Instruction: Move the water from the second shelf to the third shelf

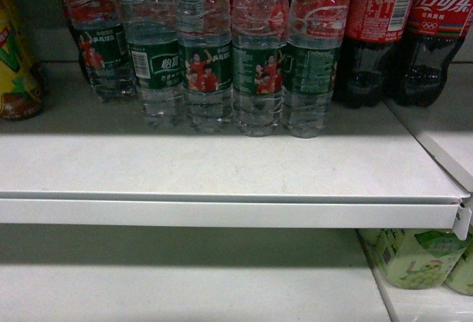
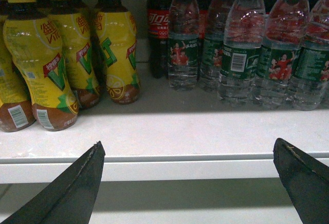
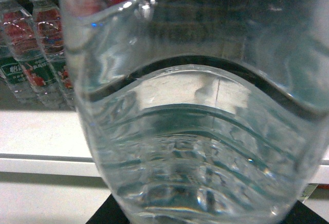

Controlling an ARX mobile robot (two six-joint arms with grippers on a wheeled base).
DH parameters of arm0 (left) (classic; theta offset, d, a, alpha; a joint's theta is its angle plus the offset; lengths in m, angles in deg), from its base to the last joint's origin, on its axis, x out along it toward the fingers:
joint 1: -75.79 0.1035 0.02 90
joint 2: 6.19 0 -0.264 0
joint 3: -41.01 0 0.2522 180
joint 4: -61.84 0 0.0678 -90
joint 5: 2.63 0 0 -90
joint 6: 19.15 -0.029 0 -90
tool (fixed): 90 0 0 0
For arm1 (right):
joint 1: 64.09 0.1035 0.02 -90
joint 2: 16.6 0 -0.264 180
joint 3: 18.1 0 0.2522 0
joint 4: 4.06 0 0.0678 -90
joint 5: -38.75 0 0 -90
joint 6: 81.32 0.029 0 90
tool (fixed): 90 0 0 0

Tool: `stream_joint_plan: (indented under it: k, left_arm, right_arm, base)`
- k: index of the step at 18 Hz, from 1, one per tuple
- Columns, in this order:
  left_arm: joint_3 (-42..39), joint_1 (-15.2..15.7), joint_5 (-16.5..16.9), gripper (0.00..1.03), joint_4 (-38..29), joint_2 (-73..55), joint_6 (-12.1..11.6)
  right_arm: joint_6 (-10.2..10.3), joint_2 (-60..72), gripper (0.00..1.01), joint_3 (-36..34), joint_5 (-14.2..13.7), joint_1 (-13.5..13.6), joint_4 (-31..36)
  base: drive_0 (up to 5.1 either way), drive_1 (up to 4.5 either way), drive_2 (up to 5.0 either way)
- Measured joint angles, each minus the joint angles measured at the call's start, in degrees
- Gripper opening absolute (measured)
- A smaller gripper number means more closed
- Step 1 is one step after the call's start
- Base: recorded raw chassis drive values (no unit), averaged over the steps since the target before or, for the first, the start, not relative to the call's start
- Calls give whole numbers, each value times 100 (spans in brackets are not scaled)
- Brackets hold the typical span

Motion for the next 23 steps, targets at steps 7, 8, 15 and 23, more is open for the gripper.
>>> stream_joint_plan:
  k: [7, 8, 15, 23]
  left_arm:
    - [0, 0, -17, 98, 0, 0, 2]
    - [0, 0, 9, 98, 0, 0, -2]
    - [0, 0, -13, 98, -4, 0, 0]
    - [0, 0, -7, 98, -17, 0, 0]
  right_arm:
    - [-2, -2, 39, -35, 4, 0, -31]
    - [-2, -4, 39, -37, 4, 0, -24]
    - [7, -9, 39, -37, 4, 0, -4]
    - [7, -9, 39, -37, 4, 0, 9]
  base:
    - [0, 0, 0]
    - [0, 0, 0]
    - [0, 0, 0]
    - [0, 0, 0]
